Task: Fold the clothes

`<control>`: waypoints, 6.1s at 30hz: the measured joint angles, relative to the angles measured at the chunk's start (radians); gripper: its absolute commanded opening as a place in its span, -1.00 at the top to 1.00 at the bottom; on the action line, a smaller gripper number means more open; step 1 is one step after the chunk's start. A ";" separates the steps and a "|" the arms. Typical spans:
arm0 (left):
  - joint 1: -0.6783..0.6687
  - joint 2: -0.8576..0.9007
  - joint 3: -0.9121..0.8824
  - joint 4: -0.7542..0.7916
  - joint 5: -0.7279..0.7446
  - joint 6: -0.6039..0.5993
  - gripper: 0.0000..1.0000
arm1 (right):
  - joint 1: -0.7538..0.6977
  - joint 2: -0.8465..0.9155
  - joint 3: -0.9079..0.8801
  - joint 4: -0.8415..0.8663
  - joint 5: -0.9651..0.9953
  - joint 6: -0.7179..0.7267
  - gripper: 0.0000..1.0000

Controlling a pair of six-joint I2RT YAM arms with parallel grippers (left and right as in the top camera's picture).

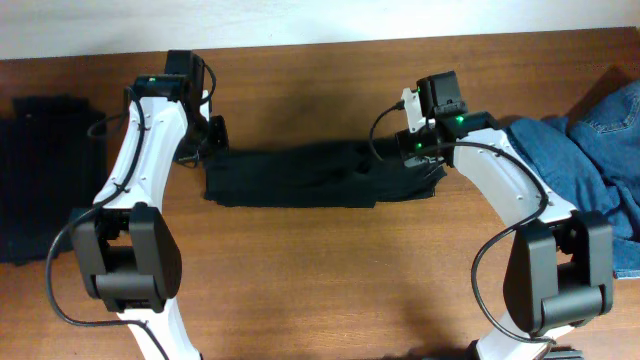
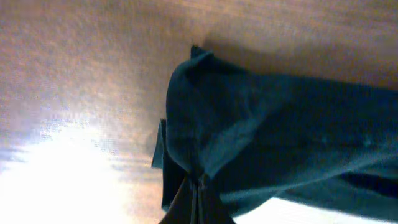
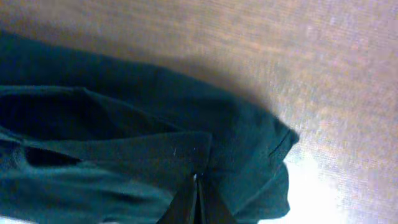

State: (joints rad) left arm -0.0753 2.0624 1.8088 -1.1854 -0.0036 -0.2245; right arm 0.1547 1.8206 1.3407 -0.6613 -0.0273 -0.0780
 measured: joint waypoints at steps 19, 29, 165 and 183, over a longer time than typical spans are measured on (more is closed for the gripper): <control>0.000 0.000 0.000 -0.116 0.030 -0.003 0.99 | 0.000 0.000 0.000 -0.181 0.003 0.052 0.92; 0.000 0.000 -0.163 0.003 0.031 -0.012 0.92 | 0.000 0.000 0.000 -0.209 0.003 0.052 0.92; -0.045 -0.052 -0.399 0.409 0.042 -0.064 0.53 | 0.288 0.162 0.018 -0.027 -0.051 0.209 0.83; -0.045 -0.052 -0.399 0.467 0.135 -0.067 0.70 | 0.157 0.076 0.162 -0.205 -0.040 0.235 0.83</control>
State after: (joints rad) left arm -0.1207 2.0102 1.4097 -0.7189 0.1314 -0.2916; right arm 0.3115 1.8969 1.5024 -0.8661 -0.0677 0.1570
